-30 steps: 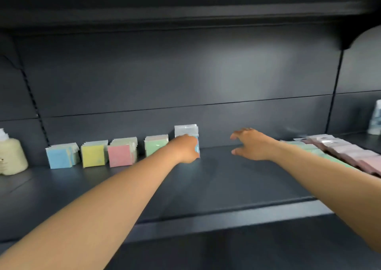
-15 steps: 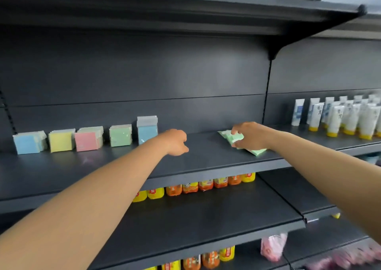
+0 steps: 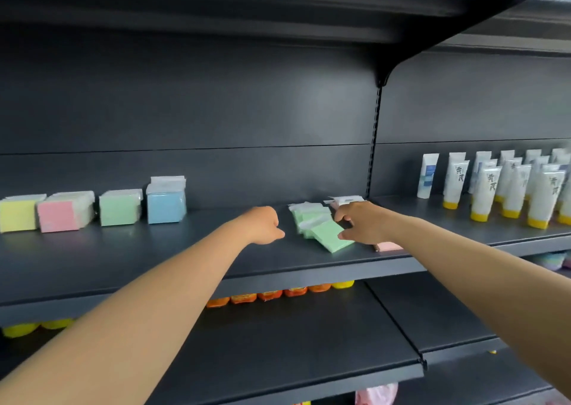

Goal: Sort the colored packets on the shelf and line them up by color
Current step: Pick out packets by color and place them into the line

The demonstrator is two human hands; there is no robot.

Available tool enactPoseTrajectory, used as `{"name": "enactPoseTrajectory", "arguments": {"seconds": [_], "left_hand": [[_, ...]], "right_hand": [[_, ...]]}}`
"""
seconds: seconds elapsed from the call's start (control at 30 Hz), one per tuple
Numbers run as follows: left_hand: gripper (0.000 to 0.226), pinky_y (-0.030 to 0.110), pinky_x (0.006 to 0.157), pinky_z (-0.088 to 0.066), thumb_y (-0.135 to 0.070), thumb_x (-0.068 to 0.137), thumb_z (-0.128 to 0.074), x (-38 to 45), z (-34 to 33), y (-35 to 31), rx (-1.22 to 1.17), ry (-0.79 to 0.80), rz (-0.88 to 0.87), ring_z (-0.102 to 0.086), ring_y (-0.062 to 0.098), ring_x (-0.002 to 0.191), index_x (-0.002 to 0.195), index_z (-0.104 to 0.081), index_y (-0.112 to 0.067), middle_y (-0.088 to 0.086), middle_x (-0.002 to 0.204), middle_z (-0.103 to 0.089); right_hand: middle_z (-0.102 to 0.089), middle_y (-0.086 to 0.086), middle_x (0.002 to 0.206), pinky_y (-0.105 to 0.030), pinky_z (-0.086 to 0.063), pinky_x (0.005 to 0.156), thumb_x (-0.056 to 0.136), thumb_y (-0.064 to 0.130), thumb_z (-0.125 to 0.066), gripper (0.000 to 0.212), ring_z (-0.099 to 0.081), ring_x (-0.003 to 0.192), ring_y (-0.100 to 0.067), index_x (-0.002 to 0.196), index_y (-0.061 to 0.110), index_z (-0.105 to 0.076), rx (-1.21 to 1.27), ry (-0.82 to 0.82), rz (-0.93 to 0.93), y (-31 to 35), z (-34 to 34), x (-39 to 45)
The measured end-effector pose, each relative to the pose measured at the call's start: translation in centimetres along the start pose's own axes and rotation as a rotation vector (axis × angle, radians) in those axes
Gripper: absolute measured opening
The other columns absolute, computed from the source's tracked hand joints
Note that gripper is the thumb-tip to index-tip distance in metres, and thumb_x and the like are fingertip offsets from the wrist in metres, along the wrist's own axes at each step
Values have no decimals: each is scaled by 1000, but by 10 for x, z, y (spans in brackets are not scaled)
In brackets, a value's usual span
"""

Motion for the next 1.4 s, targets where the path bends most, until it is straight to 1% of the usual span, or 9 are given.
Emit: {"name": "enactPoseTrajectory", "arguments": {"seconds": [0.3,0.47,0.7,0.8,0.87,0.93,1.17,1.27,1.4], "left_hand": [[39,26,55,-27,-37,85,-64,60,-70,-27,-474,-18,277,-35,15,57,61,-42,-16,-1,61,-36],[28,25,68,-41,-38,78,-72,74,-86,-28,-738,-93,359,-51,15,76,85,-66,-12,1,83,-59],[6,19,64,-47,-4,85,-65,76,-86,-14,-1046,-242,409,-60,16,78,85,-63,-9,10,97,-65],[8,28,71,-52,1,89,-58,69,-79,17,-1285,-351,435,-63,19,79,86,-58,-6,15,100,-65],[8,34,80,-51,-1,92,-53,64,-75,42,-1356,-433,433,-62,22,86,97,-59,-2,17,104,-63],[22,38,88,-47,0,94,-50,61,-73,64,-1435,-504,431,-60,28,97,115,-54,5,20,114,-60],[17,39,88,-46,0,96,-44,73,-71,83,-1535,-559,397,-60,27,94,113,-49,2,19,116,-56],[17,39,88,-45,0,96,-44,75,-71,83,-1546,-556,370,-60,25,91,113,-47,1,19,115,-56],[20,38,87,-46,0,97,-43,77,-72,83,-1514,-524,336,-60,24,95,115,-50,-2,14,114,-58]], "right_hand": [[-40,-1,143,-27,-34,97,93,31,-53,47,-43,126,-20,138,21,-43,121,163,180,-47,-55,53],[-35,-2,145,-24,-30,99,95,31,-51,45,-36,132,-20,139,21,-44,223,198,256,-48,-70,61],[-43,2,139,-26,-34,102,93,28,-54,38,-43,126,-16,130,22,-52,408,140,258,-47,-73,73],[-56,10,106,-19,-42,81,90,28,-57,12,-53,101,-15,102,30,-59,497,84,144,-60,-72,89],[-38,13,73,-15,-28,55,88,27,-59,30,-41,68,-10,69,33,-36,571,25,66,-64,-72,102],[-41,9,69,-17,-27,50,85,29,-63,31,-40,62,-9,67,26,-38,636,-13,-5,-65,-76,112],[-66,5,99,-28,-49,74,67,52,-75,46,-61,95,-18,101,23,-64,638,-28,-175,-56,-89,127],[-66,2,101,-23,-38,62,71,41,-78,45,-58,91,-18,106,17,-63,687,-31,-216,-56,-88,127],[-63,3,91,-30,-49,79,68,24,-79,36,-61,94,-20,96,14,-59,812,-63,-257,-60,-90,133]]}}
Point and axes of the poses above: each hand's wrist, its own x-axis towards the middle knuckle, its own z-axis out of the back of the hand, y = z × x, the point moved 7 cm from there along x, towards the middle knuckle
